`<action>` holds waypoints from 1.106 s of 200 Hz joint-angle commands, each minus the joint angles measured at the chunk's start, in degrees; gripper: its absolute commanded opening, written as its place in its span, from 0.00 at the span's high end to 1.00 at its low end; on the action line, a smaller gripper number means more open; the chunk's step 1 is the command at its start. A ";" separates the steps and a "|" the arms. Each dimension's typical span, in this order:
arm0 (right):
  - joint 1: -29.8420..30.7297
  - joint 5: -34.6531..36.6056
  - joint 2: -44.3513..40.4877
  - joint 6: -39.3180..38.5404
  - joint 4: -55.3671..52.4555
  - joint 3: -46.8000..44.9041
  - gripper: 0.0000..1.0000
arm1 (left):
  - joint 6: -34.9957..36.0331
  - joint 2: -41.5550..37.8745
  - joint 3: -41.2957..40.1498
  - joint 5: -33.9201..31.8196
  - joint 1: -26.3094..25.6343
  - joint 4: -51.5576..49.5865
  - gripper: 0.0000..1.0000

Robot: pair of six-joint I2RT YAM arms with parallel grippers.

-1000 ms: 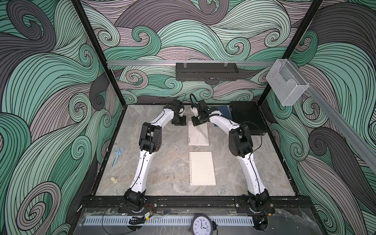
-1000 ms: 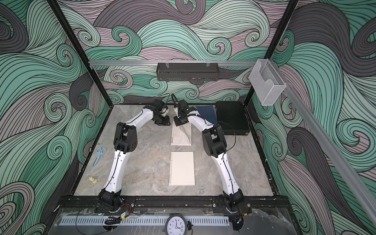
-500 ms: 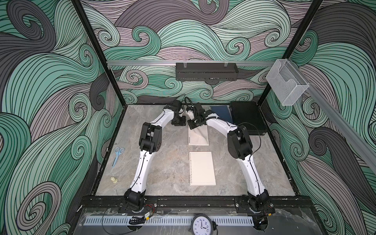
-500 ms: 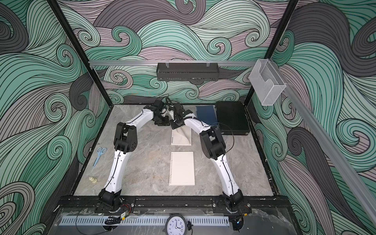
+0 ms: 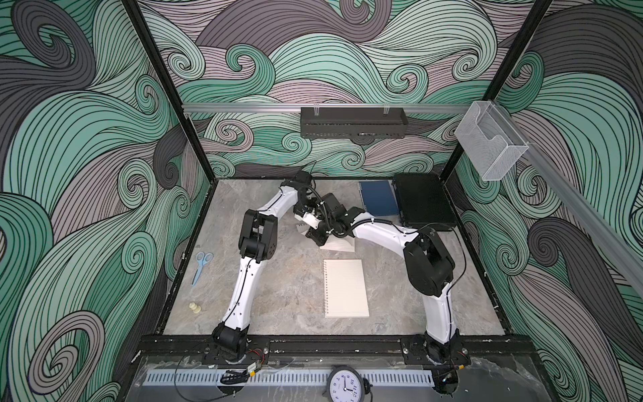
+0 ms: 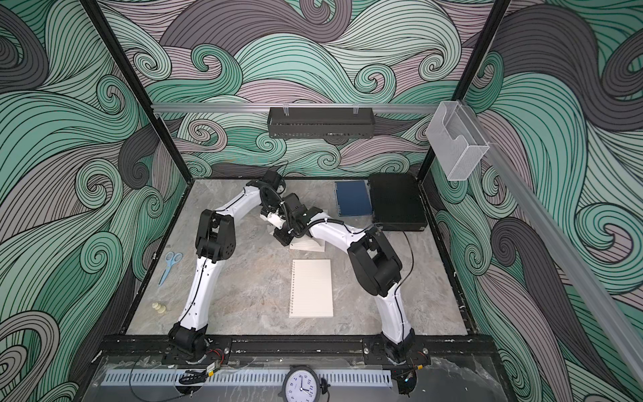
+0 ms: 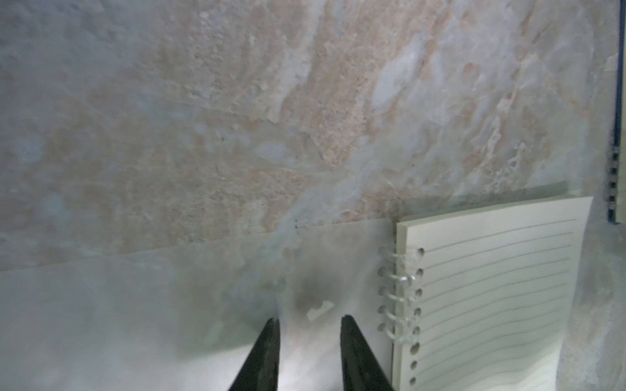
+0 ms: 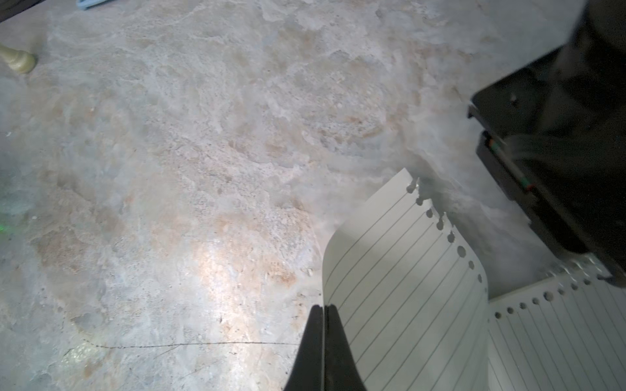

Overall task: Tear off pages from different notebooks
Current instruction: Tear off the paper from the notebook.

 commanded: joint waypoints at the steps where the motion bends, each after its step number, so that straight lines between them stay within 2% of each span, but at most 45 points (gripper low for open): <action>1: -0.40 0.37 -0.31 1.03 2.42 0.37 1.00 | -0.41 4.80 -2.37 -2.59 0.38 -5.40 0.69; 35: 3.64 -2.94 -6.56 4.32 6.12 -6.40 1.00 | -0.46 4.97 -2.22 -2.77 0.49 -5.13 0.70; 65: 13.39 -8.43 -16.95 4.73 12.65 -19.97 1.00 | -0.52 5.21 -2.41 -2.28 0.44 -4.90 0.71; 84: 19.07 -9.40 -20.82 7.10 14.80 -24.63 1.00 | -0.51 4.97 -2.77 -2.48 0.48 -4.91 0.72; 101: 21.15 -9.65 -23.62 10.89 17.45 -27.15 1.00 | -0.64 4.95 -2.81 -2.59 0.46 -5.04 0.72; 131: 20.85 -4.20 -27.09 13.48 18.74 -29.04 1.00 | -0.60 4.50 -2.78 -2.55 0.46 -5.19 0.72; 159: 19.20 -3.38 -26.55 14.55 16.46 -26.22 1.00 | -0.63 2.48 -2.60 -1.89 0.49 -5.07 0.72; 195: 18.15 0.00 -23.33 17.44 18.04 -22.26 1.00 | -0.05 -5.58 -2.02 -6.89 1.98 -5.64 0.70; 221: 16.65 3.29 -19.10 19.53 15.98 -15.96 1.00 | -0.64 -14.00 -3.56 -5.14 6.59 -4.83 0.66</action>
